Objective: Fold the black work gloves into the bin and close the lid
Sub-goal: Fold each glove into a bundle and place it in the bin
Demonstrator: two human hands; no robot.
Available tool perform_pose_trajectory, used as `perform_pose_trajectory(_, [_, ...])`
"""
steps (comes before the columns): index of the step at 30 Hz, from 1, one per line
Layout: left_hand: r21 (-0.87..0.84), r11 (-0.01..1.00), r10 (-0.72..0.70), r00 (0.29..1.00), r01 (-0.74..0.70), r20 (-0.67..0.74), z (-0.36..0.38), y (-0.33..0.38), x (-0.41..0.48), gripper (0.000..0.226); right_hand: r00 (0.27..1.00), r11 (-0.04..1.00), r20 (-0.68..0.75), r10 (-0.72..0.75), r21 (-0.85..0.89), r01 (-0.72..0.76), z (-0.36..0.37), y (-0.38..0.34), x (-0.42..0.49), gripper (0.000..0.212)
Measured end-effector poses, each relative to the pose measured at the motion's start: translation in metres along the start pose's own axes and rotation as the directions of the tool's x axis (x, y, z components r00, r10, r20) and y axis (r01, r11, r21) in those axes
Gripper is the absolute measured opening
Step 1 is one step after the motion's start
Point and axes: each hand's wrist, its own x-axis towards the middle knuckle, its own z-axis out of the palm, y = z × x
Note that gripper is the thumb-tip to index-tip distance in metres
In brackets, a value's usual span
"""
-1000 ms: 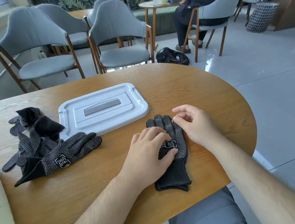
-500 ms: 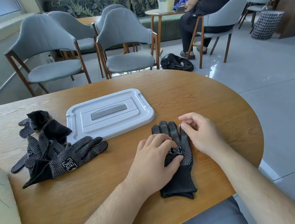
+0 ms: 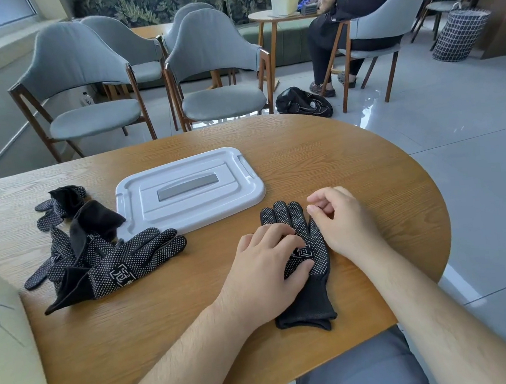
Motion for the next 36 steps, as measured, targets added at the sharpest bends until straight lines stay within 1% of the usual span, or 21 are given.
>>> perform_pose_trajectory(3, [-0.038,0.999,0.016,1.000,-0.015,0.009,-0.009,0.002,-0.004,0.033,0.997,0.996,-0.066,-0.039,0.071,0.044,-0.004,-0.003,-0.007,0.012])
perform_pose_trajectory(5, [-0.060,0.996,0.059,0.998,-0.059,-0.010,-0.023,0.001,-0.014,0.031,0.989,0.988,-0.082,-0.122,0.088,0.129,-0.009,-0.004,-0.020,0.014])
perform_pose_trajectory(7, [-0.086,0.985,0.150,0.988,-0.153,-0.034,-0.037,-0.005,-0.031,0.029,0.971,0.970,-0.038,-0.238,0.036,0.239,-0.016,-0.003,-0.039,0.016])
perform_pose_trajectory(9, [-0.094,0.962,0.257,0.966,-0.255,0.008,-0.047,-0.009,-0.047,0.035,0.938,0.939,0.022,-0.345,-0.006,0.345,-0.023,-0.001,-0.060,0.019])
perform_pose_trajectory(11, [-0.056,0.954,0.299,0.951,-0.296,0.072,-0.047,-0.012,-0.055,0.041,0.900,0.902,0.064,-0.431,0.004,0.431,-0.029,-0.002,-0.079,0.020])
perform_pose_trajectory(12, [-0.039,0.954,0.300,0.950,-0.298,0.085,-0.045,-0.013,-0.056,0.040,0.884,0.887,0.080,-0.461,0.017,0.461,-0.031,-0.002,-0.088,0.019])
perform_pose_trajectory(14, [-0.030,0.954,0.299,0.952,-0.297,0.062,-0.041,-0.012,-0.055,0.033,0.857,0.867,0.128,-0.498,0.047,0.497,-0.034,-0.004,-0.104,0.019])
perform_pose_trajectory(16, [-0.018,0.947,0.322,0.947,-0.322,0.008,-0.037,-0.011,-0.051,0.025,0.838,0.858,0.195,-0.509,0.035,0.513,-0.036,-0.005,-0.114,0.030])
perform_pose_trajectory(18, [0.006,0.939,0.343,0.939,-0.343,-0.035,-0.034,-0.008,-0.048,0.022,0.828,0.849,0.227,-0.513,-0.007,0.528,-0.037,-0.004,-0.116,0.040])
perform_pose_trajectory(20, [0.013,0.939,0.345,0.937,-0.345,-0.054,-0.033,-0.005,-0.046,0.020,0.826,0.843,0.206,-0.524,-0.011,0.538,-0.035,-0.003,-0.116,0.034])
perform_pose_trajectory(22, [0.017,0.940,0.341,0.939,-0.340,-0.042,-0.034,-0.003,-0.046,0.019,0.823,0.833,0.165,-0.543,-0.023,0.553,-0.031,-0.001,-0.115,0.022])
perform_pose_trajectory(24, [0.008,0.945,0.326,0.945,-0.326,-0.011,-0.035,-0.001,-0.048,0.020,0.825,0.830,0.132,-0.549,-0.030,0.557,-0.028,0.002,-0.116,0.018])
perform_pose_trajectory(27, [-0.009,0.960,0.282,0.959,-0.281,0.021,-0.037,0.000,-0.049,0.034,0.842,0.847,0.105,-0.528,0.007,0.531,-0.027,0.002,-0.116,0.020])
perform_pose_trajectory(29, [-0.010,0.970,0.244,0.970,-0.244,0.004,-0.036,-0.002,-0.047,0.032,0.859,0.864,0.092,-0.503,0.043,0.501,-0.029,0.002,-0.112,0.027])
perform_pose_trajectory(31, [-0.045,0.984,0.171,0.985,-0.172,-0.031,-0.035,-0.002,-0.046,0.028,0.871,0.874,0.082,-0.485,0.084,0.479,-0.028,0.001,-0.107,0.032])
perform_pose_trajectory(33, [-0.105,0.991,0.079,0.996,-0.084,-0.049,-0.034,0.000,-0.042,0.027,0.892,0.891,0.068,-0.448,0.111,0.439,-0.028,-0.003,-0.101,0.030])
perform_pose_trajectory(36, [-0.205,0.978,-0.044,0.999,0.040,-0.013,-0.037,0.003,-0.032,0.022,0.933,0.930,0.041,-0.356,0.114,0.350,-0.025,-0.009,-0.091,0.026])
